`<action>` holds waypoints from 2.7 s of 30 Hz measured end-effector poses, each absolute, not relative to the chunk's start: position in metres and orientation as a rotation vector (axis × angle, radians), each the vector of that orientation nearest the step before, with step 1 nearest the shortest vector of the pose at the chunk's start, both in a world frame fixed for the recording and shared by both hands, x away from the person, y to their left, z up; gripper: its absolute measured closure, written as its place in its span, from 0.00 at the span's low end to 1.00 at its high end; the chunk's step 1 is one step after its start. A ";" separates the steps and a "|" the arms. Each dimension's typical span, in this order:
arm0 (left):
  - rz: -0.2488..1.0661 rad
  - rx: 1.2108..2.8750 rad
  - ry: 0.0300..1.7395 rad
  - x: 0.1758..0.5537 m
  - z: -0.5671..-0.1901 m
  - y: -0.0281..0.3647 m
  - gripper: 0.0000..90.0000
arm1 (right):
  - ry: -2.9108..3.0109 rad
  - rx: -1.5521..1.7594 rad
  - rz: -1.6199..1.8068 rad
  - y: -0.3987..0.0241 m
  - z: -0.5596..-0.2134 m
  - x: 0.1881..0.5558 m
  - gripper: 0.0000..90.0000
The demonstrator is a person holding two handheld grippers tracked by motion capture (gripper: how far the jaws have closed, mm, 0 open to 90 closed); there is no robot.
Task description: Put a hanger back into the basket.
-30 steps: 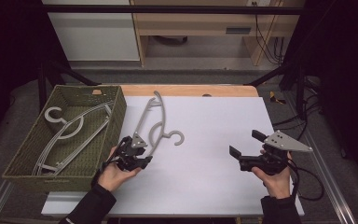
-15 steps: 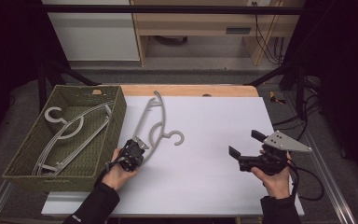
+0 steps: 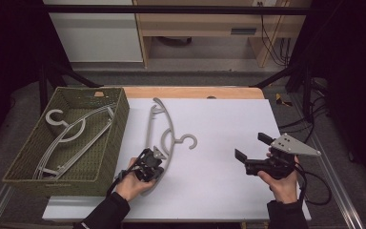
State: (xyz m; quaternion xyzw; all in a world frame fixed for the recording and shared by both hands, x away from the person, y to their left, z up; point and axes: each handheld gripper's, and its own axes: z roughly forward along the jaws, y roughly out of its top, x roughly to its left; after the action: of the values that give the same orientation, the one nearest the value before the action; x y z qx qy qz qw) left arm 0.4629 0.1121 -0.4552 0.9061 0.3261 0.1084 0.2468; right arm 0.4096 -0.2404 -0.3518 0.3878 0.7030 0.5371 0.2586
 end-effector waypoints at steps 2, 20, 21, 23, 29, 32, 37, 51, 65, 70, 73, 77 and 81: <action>0.287 2.454 0.867 0.459 -0.456 0.101 1.00 | 1.908 1.051 1.458 -0.240 -0.352 0.410 0.03; 0.327 2.432 0.787 0.463 -0.455 0.025 1.00 | 1.905 1.070 1.456 -0.242 -0.353 0.411 0.03; 0.312 2.429 0.783 0.463 -0.455 0.026 1.00 | 1.903 1.073 1.460 -0.242 -0.353 0.411 0.03; 0.323 2.415 0.785 0.461 -0.452 0.033 1.00 | 1.904 1.077 1.456 -0.242 -0.353 0.411 0.03; 0.368 2.307 0.806 0.448 -0.423 0.086 1.00 | 1.928 1.082 1.430 -0.236 -0.357 0.413 0.04; 0.417 2.263 0.818 0.432 -0.409 0.115 1.00 | 1.955 1.088 1.409 -0.227 -0.361 0.416 0.06; 0.446 2.188 0.840 0.408 -0.405 0.150 1.00 | 2.024 1.081 1.347 -0.200 -0.372 0.420 0.17; 0.481 2.100 0.943 0.401 -0.420 0.194 1.00 | 2.371 1.129 1.219 -0.125 -0.436 0.440 1.00; 0.475 2.137 0.935 0.403 -0.426 0.193 1.00 | 2.535 1.098 1.048 -0.092 -0.469 0.446 1.00; 0.466 2.131 0.946 0.405 -0.428 0.194 1.00 | 2.555 1.069 1.030 -0.092 -0.469 0.446 1.00; 0.463 2.146 0.940 0.405 -0.429 0.193 1.00 | 2.553 1.066 1.014 -0.089 -0.470 0.445 1.00; 0.464 2.144 0.941 0.405 -0.429 0.193 1.00 | 2.540 1.092 0.945 -0.095 -0.468 0.444 1.00; 0.462 2.141 0.946 0.405 -0.430 0.195 1.00 | 2.504 1.150 0.949 -0.118 -0.467 0.442 1.00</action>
State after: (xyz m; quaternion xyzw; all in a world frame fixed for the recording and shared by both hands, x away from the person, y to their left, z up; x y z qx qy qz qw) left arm 0.4050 0.1948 -0.4296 0.8341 0.3686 0.1800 0.3687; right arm 0.4420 -0.1181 -0.4675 0.3920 0.8537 0.3235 0.1133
